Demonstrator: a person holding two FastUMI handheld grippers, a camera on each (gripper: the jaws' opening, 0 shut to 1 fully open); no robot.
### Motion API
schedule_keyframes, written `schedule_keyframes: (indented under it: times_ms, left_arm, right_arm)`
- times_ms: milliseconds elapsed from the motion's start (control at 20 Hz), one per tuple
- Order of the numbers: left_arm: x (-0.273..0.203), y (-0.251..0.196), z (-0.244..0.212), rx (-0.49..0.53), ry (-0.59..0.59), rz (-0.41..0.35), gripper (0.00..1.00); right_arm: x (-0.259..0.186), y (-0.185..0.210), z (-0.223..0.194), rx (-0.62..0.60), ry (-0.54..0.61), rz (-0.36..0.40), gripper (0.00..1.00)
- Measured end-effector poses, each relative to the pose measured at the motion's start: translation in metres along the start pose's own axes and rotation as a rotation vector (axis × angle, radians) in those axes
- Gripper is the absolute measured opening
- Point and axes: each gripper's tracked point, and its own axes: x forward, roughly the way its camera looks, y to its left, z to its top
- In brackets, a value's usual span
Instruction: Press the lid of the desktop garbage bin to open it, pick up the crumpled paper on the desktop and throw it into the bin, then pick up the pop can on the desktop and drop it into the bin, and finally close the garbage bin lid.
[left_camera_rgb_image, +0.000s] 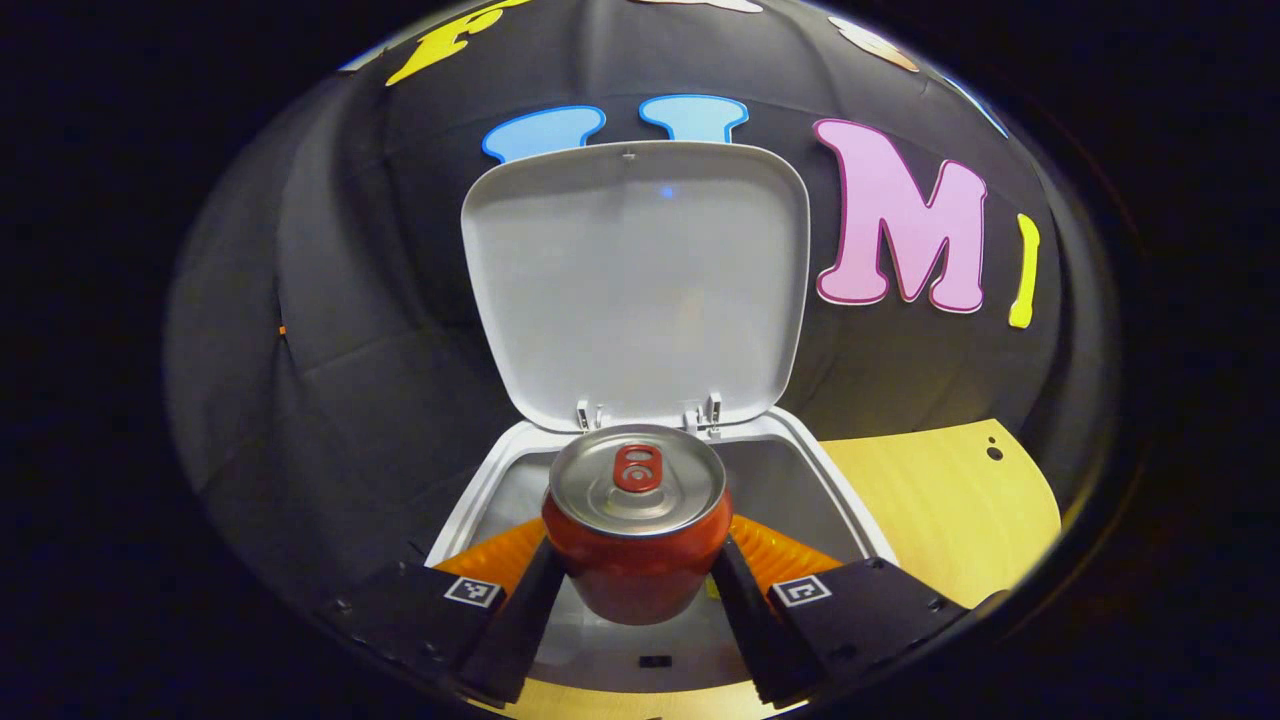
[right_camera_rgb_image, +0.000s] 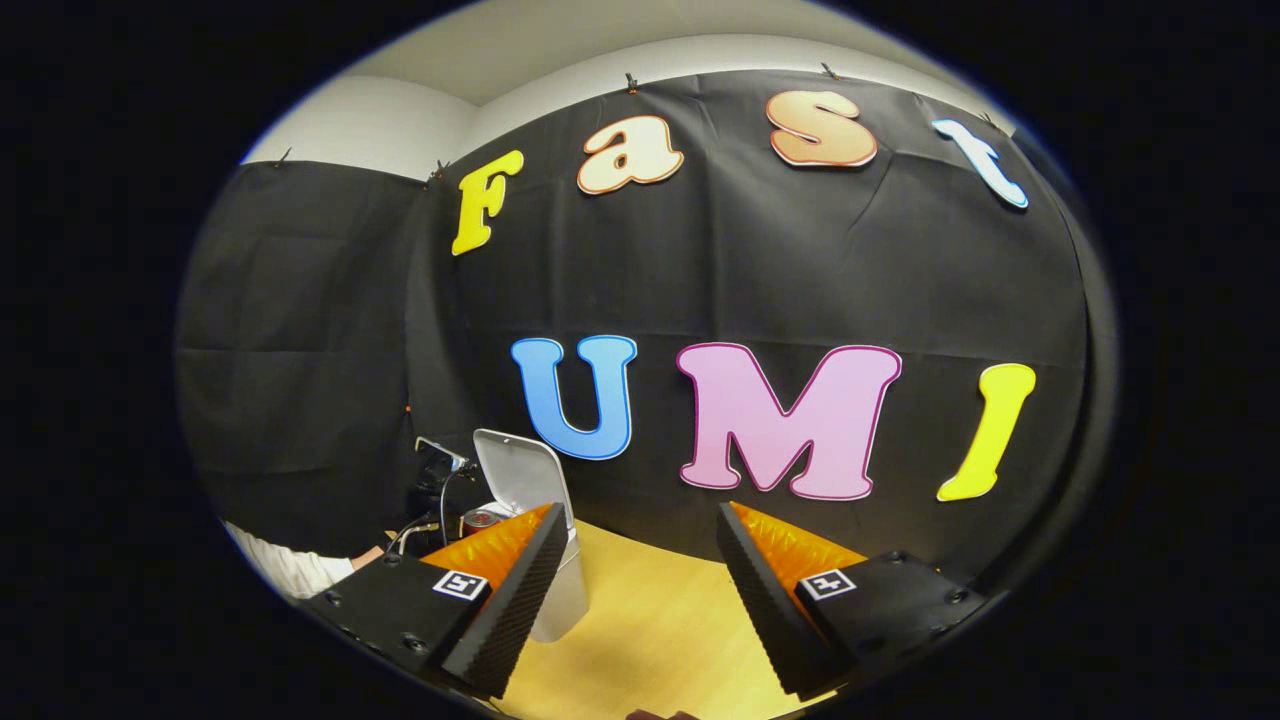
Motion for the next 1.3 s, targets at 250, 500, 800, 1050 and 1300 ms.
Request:
schedule_keyframes:
  times_ms: [250, 500, 800, 1050, 1300]
  left_arm:
    - [-0.006, -0.002, -0.005, -0.023, -0.010, -0.007, 0.85]
    - [-0.015, 0.001, 0.009, 0.001, -0.057, 0.010, 0.88]
    - [-0.049, 0.006, 0.066, 0.021, -0.208, 0.020, 0.97]
    - [-0.083, 0.024, 0.175, -0.045, -0.399, 0.039, 0.96]
    - [-0.075, 0.028, 0.253, -0.068, -0.460, 0.018, 0.97]
  right_arm:
    - [-0.005, -0.011, 0.003, 0.014, -0.005, -0.017, 0.97]
    - [-0.018, -0.027, 0.006, -0.025, -0.022, -0.061, 0.97]
    - [-0.031, -0.039, 0.010, -0.033, -0.037, -0.093, 0.96]
    - [-0.036, -0.046, 0.010, -0.021, -0.044, -0.111, 0.97]
    - [-0.039, -0.043, 0.007, -0.036, -0.044, -0.112, 0.96]
